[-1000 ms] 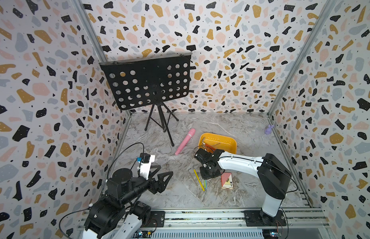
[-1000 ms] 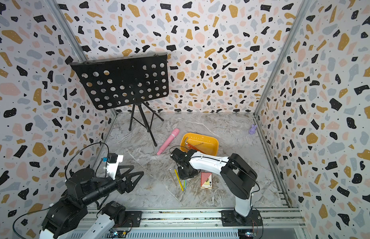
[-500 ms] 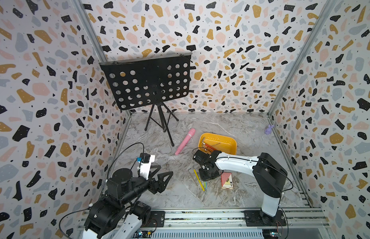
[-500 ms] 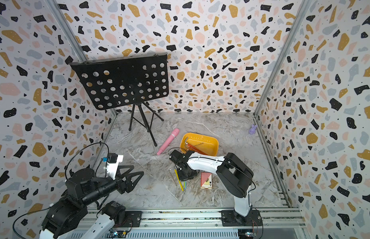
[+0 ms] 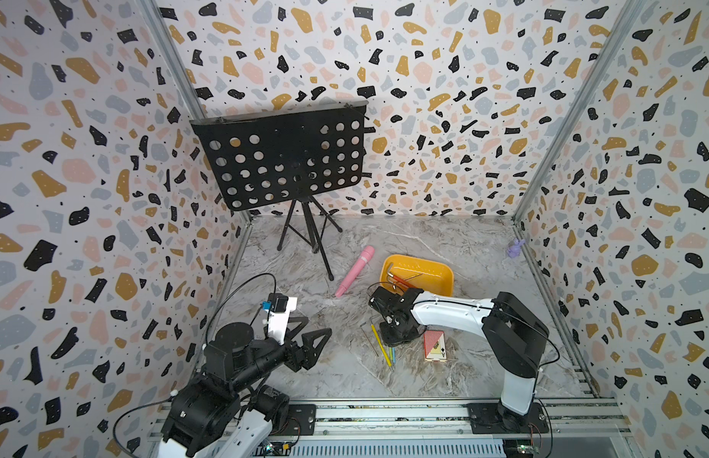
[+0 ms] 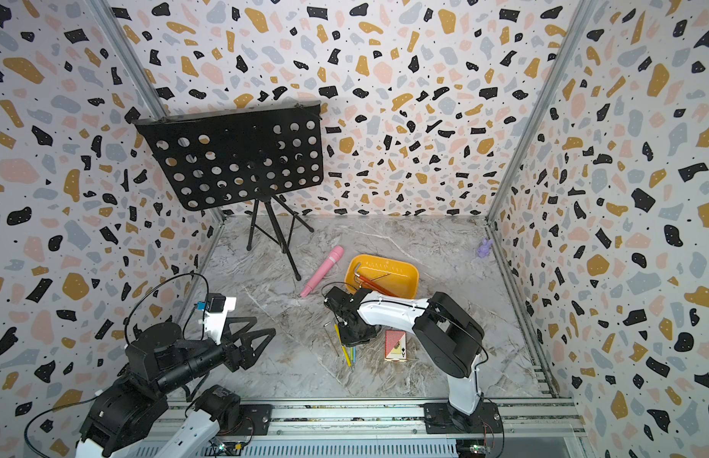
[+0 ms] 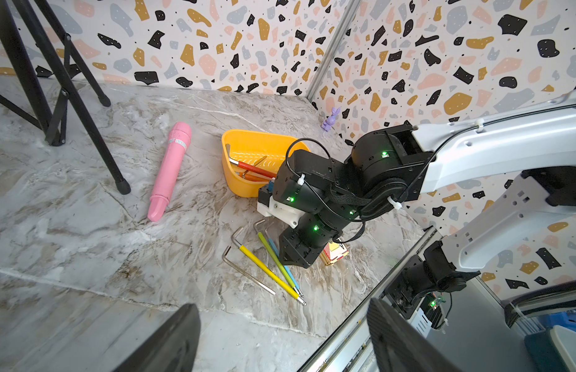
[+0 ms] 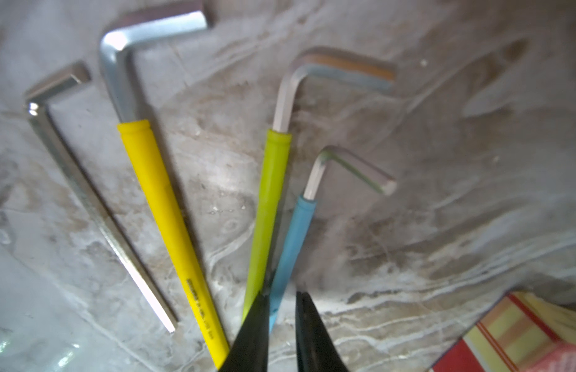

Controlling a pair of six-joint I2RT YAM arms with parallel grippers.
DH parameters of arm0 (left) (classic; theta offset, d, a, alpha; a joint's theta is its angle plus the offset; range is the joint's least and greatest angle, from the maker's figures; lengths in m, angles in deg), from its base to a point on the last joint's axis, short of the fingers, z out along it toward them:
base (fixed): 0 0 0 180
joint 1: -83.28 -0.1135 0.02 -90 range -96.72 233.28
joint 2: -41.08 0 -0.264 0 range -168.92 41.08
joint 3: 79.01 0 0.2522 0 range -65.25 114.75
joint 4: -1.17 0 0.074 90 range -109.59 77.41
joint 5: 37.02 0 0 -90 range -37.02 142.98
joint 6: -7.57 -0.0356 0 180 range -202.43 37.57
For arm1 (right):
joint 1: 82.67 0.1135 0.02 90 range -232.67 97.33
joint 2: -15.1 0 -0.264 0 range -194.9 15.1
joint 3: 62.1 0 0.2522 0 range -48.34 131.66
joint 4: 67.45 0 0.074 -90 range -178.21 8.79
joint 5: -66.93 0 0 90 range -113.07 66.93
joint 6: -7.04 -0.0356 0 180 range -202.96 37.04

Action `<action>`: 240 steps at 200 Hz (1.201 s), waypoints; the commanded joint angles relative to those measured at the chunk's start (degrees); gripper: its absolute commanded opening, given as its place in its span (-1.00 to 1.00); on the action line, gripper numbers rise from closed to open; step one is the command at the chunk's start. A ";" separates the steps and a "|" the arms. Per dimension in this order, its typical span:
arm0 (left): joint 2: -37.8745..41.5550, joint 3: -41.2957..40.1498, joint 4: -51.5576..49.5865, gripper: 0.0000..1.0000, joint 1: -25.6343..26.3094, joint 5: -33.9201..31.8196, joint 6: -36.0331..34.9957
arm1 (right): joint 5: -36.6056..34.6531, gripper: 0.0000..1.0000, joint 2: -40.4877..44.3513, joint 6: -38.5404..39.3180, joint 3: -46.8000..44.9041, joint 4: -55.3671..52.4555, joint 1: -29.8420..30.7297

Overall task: Put the hex key on the desktop into the storage box
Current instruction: Pick up the Allen key from the center of the board.

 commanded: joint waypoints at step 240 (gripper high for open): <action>0.70 -0.61 2.31 0.71 -0.34 -0.12 -0.02 | -7.14 -1.00 -4.71 1.54 2.12 -5.34 0.11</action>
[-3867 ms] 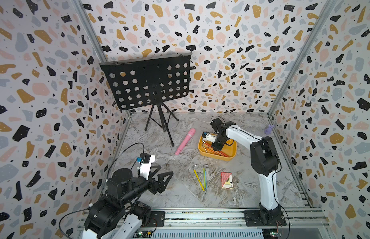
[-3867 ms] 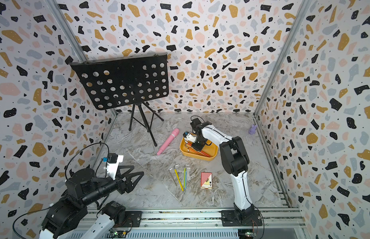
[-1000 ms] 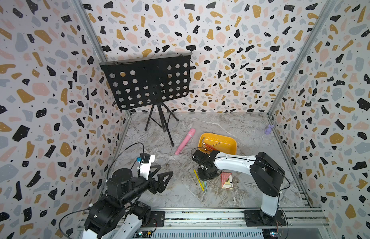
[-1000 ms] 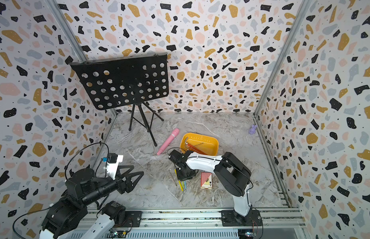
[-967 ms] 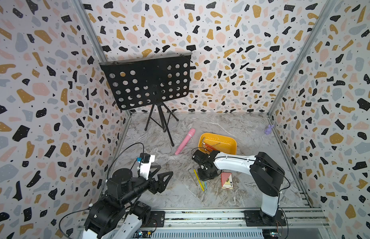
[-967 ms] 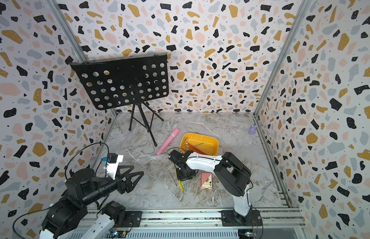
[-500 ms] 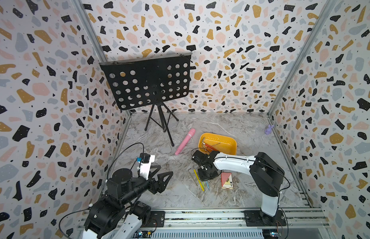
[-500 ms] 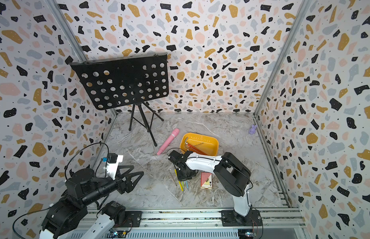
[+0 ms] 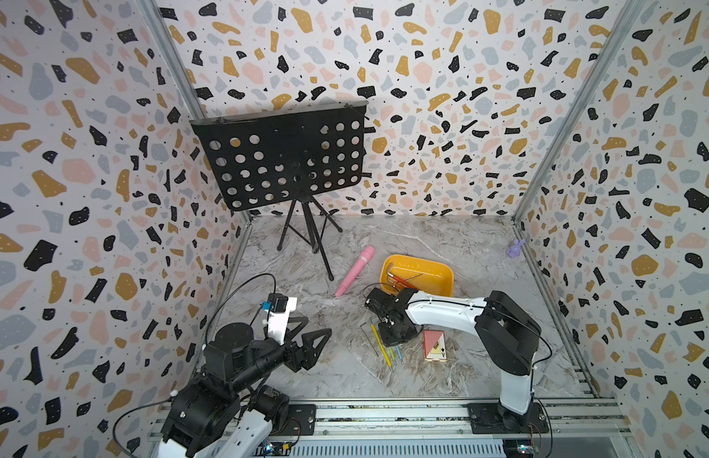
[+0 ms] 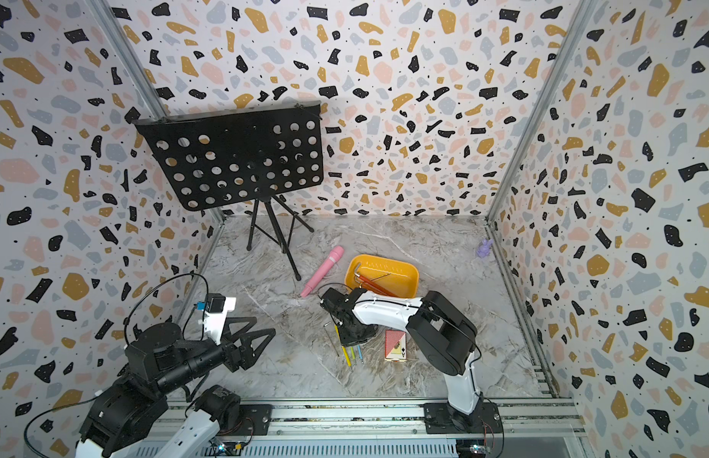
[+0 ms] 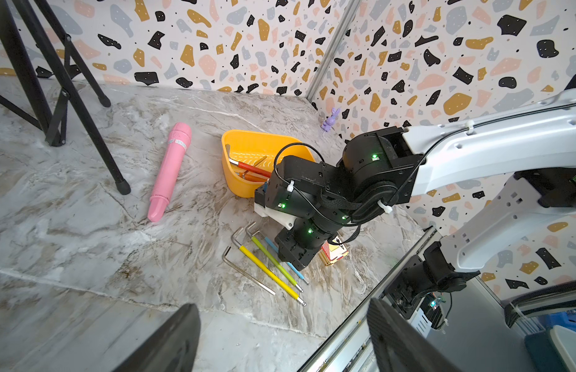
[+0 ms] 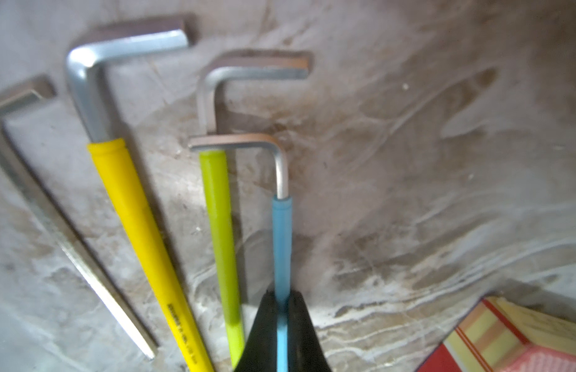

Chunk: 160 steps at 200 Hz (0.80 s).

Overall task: Put the hex key on the desktop into the storage box
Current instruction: Pick up the Allen key from the center of the board.

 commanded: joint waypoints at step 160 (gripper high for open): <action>0.19 -0.61 2.30 0.71 -0.42 -0.18 0.01 | -7.13 -1.00 17.37 28.01 6.66 -5.52 -4.85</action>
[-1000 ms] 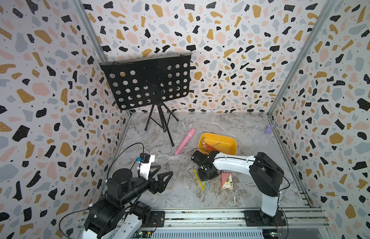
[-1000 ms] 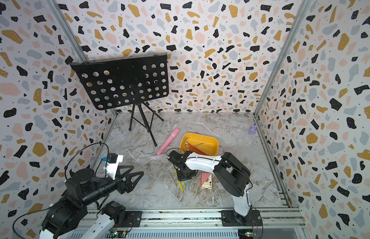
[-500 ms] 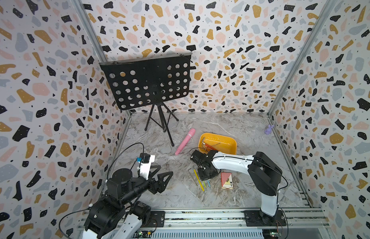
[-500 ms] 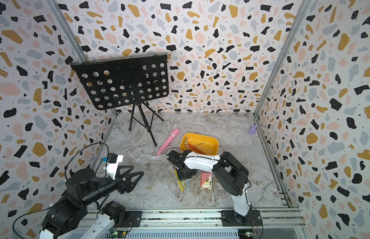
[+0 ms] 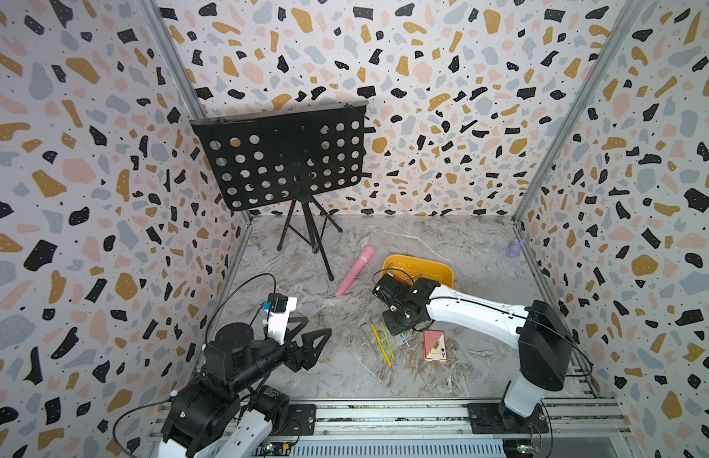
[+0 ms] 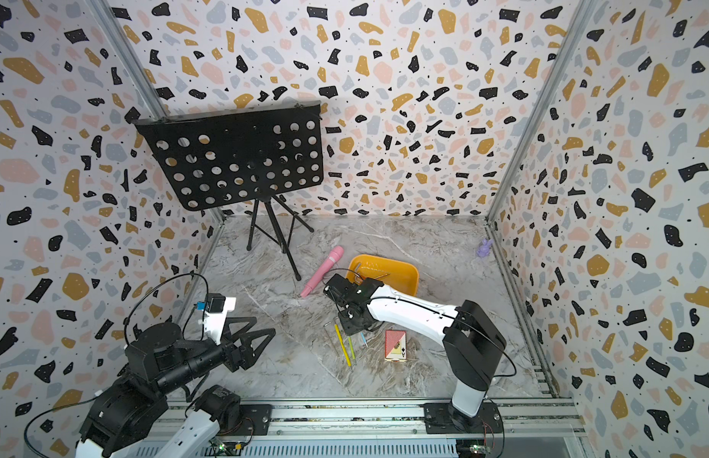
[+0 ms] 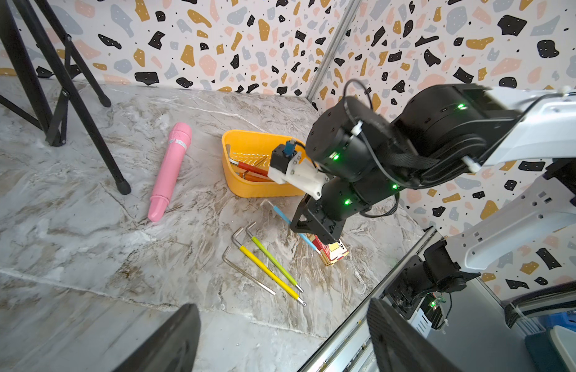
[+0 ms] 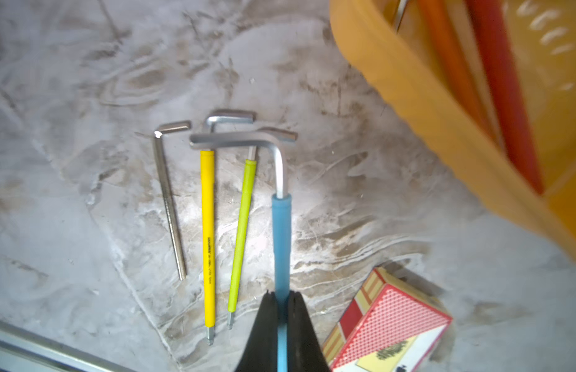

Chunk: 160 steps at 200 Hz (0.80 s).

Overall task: Put the hex key on the desktop into the storage box
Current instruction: Pick up the Allen key from the center of the board, then place the Allen key in the storage box.

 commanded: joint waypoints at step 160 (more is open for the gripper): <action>0.46 -0.61 2.30 0.71 -0.37 -0.24 0.01 | 7.86 -1.00 -20.36 51.20 24.37 -8.88 -27.89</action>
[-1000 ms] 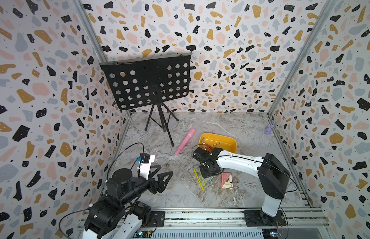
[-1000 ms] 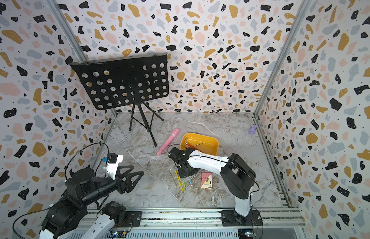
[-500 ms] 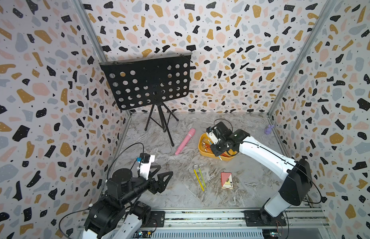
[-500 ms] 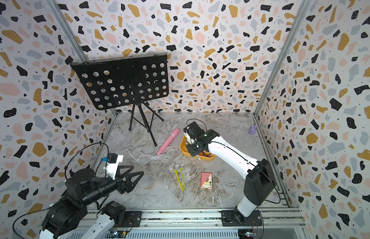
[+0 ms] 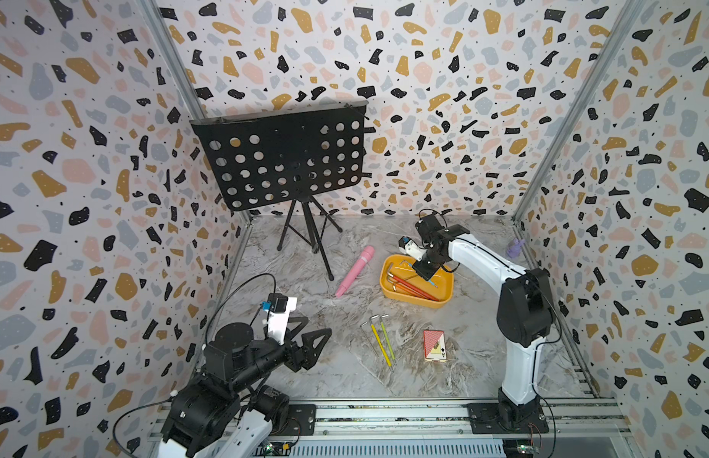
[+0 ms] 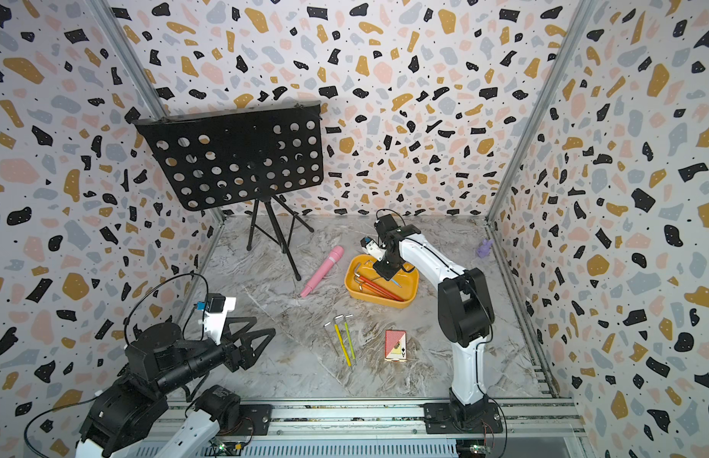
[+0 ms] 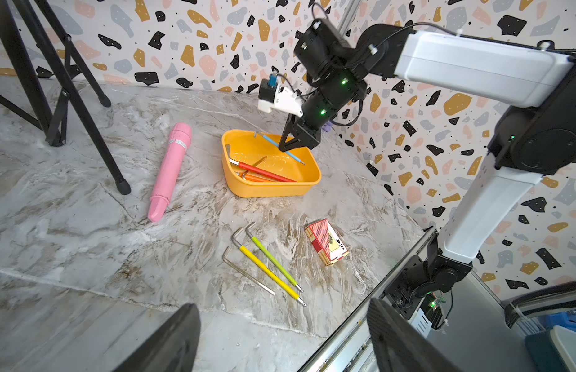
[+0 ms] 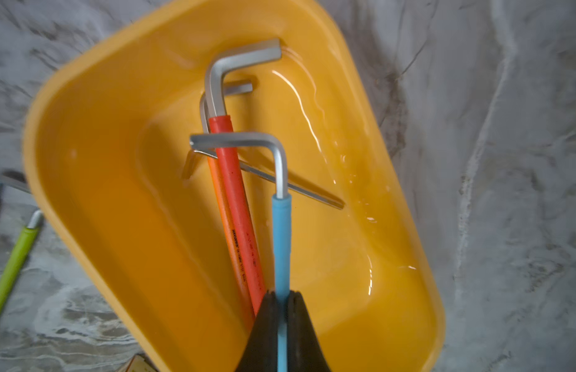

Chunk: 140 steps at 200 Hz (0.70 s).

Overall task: Put the hex key on the desktop into the storage box
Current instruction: Place the Allen key in the storage box.

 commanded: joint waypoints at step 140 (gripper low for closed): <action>0.19 -0.55 2.31 0.71 -0.47 -0.28 0.00 | -6.99 -0.45 -6.20 -1.96 4.77 -3.56 0.01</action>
